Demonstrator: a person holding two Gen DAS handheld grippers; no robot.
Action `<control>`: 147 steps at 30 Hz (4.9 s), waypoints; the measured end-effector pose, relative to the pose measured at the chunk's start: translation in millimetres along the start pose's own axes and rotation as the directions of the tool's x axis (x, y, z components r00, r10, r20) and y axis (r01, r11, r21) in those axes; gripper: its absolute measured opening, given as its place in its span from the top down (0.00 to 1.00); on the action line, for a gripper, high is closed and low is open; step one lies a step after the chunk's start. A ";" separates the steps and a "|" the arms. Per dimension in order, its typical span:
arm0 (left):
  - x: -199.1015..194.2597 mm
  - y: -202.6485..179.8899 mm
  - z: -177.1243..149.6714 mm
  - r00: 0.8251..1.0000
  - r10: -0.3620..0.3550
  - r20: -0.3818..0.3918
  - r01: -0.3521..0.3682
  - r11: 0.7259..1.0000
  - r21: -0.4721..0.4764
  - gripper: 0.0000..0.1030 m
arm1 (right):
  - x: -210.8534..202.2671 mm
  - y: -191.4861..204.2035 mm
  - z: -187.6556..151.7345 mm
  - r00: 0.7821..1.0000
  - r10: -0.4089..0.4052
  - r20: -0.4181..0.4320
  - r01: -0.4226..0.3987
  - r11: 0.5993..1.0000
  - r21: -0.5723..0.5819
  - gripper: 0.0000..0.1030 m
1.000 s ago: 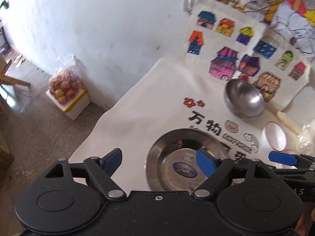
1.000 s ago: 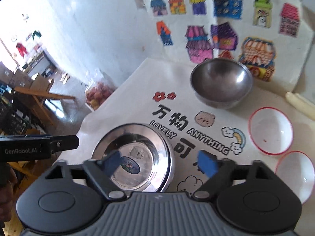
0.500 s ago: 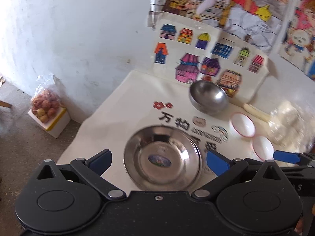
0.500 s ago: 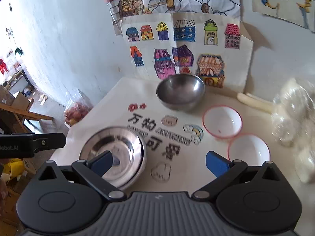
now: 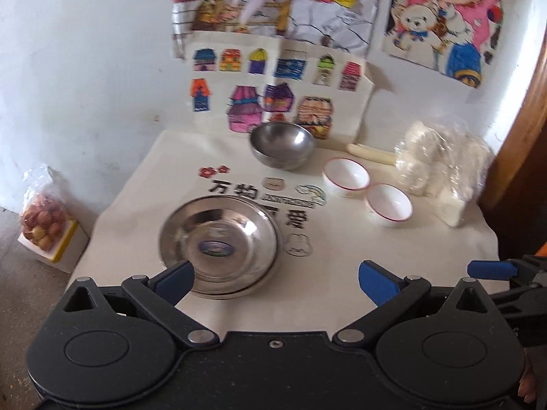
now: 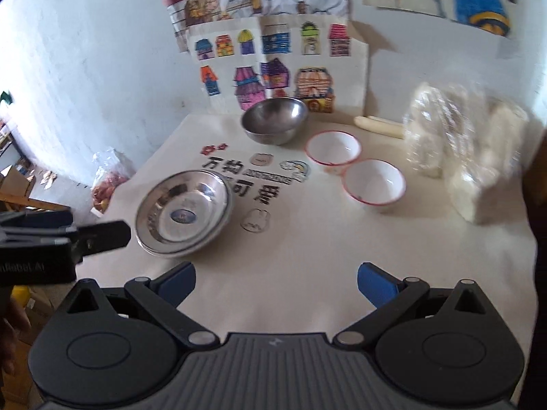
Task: Organize plates and bowls
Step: 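Move both tools toward the rim of the steel bowl, then close the left tool on the steel bowl rim while the right tool grips it too, then carry the steel bowl beside the plate stack, lower it, open both tools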
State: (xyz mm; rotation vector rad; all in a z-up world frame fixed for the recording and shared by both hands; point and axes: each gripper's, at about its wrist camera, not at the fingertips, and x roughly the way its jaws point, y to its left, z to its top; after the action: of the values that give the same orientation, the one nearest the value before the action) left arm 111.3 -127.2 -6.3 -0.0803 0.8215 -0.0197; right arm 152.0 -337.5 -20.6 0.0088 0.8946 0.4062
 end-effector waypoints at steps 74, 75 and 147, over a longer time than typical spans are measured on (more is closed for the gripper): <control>323.1 77.8 187.4 0.949 -0.091 -0.302 0.019 0.972 -0.234 0.46 | 273.6 -40.8 208.2 0.992 -0.114 -0.053 0.116 0.993 0.034 0.34; 324.3 78.1 187.1 0.946 -0.100 -0.307 0.023 0.970 -0.243 0.54 | 276.8 -40.0 208.0 0.993 -0.107 -0.059 0.109 0.993 0.035 0.42; 135.2 -47.3 -17.2 0.871 -0.161 -0.465 0.020 0.956 -0.294 0.82 | 101.0 -90.3 25.7 0.915 0.183 -0.359 -0.215 0.975 -0.050 0.81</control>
State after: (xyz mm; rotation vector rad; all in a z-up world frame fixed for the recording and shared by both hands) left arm 191.4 -182.1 -112.9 -0.3969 1.3231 -0.0127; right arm 258.4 -381.7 -96.5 -0.0569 1.2357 0.6518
